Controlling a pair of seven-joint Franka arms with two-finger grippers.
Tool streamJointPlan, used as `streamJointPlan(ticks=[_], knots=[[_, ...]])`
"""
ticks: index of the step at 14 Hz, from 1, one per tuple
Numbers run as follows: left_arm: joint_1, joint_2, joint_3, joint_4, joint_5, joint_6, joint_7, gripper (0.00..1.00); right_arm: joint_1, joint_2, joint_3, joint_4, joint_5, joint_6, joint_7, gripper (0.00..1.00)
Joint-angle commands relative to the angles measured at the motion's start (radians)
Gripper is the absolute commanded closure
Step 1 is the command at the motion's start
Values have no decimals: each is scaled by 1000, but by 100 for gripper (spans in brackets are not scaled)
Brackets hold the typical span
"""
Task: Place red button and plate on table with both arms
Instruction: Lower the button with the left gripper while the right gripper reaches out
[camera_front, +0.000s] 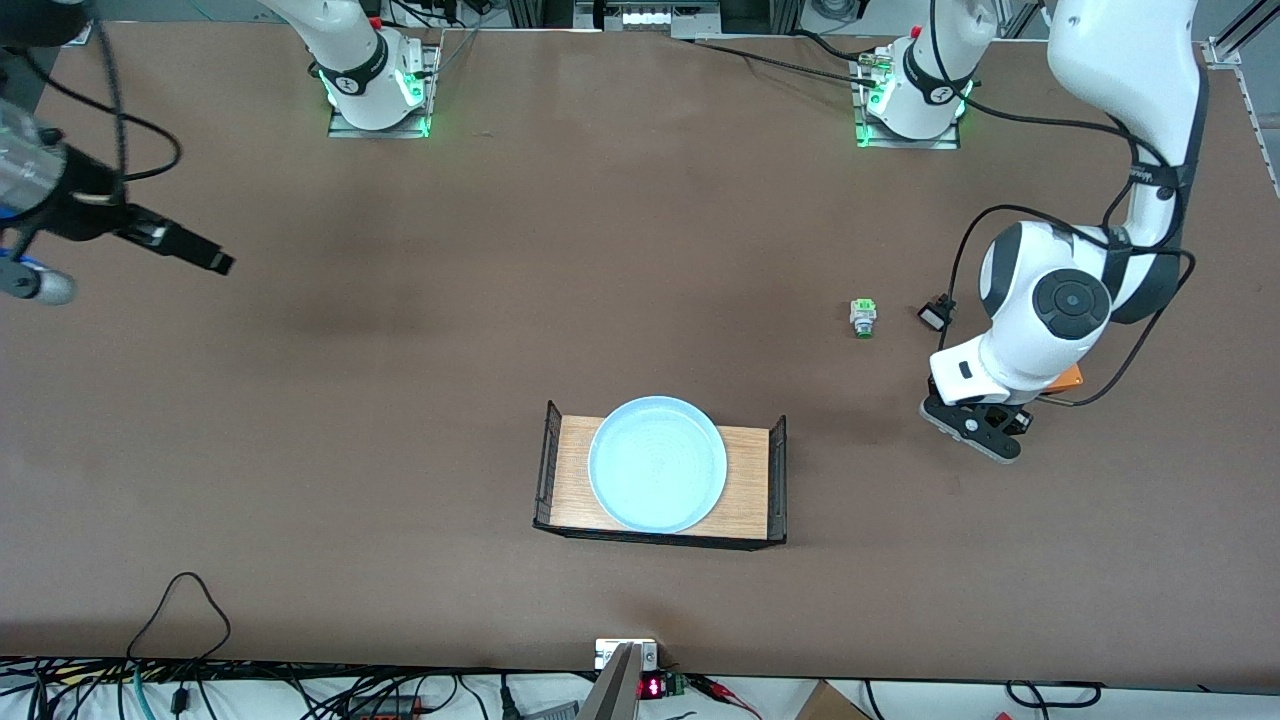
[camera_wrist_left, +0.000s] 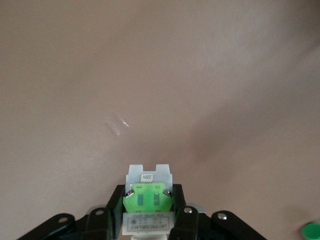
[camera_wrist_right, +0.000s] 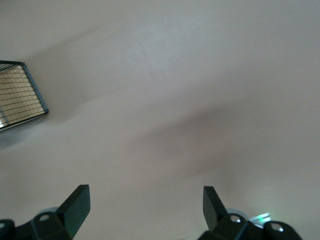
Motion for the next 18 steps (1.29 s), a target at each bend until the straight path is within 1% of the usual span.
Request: streamJointPlan(ticks=[1, 4, 6, 8, 9, 10, 11, 13, 15, 18], knots=[[33, 37, -13, -53, 8, 114, 101, 67, 116, 30, -6, 17, 12, -15, 156, 0], [53, 60, -13, -56, 8, 128, 113, 67, 226, 66, -9, 21, 16, -3, 319, 0], [61, 80, -13, -57, 10, 137, 115, 67, 277, 101, -7, 52, 16, 27, 406, 0], [73, 100, -19, -57, 10, 168, 116, 67, 318, 145, -7, 84, 19, 90, 530, 0], [74, 102, -20, -57, 10, 168, 115, 65, 335, 174, -7, 110, 40, 133, 595, 0], [73, 102, -21, -57, 10, 168, 115, 46, 345, 204, -7, 135, 73, 180, 643, 0], [73, 102, -21, -57, 10, 168, 115, 21, 349, 234, -6, 155, 100, 231, 673, 0], [73, 93, -38, -52, 8, 165, 109, 0, 384, 276, -7, 172, 125, 326, 747, 0], [73, 56, -49, -47, 8, 150, 99, 0, 407, 300, -7, 179, 125, 388, 850, 0], [73, -16, -50, -29, 8, 55, 66, 0, 429, 342, -4, 190, 134, 483, 931, 0]])
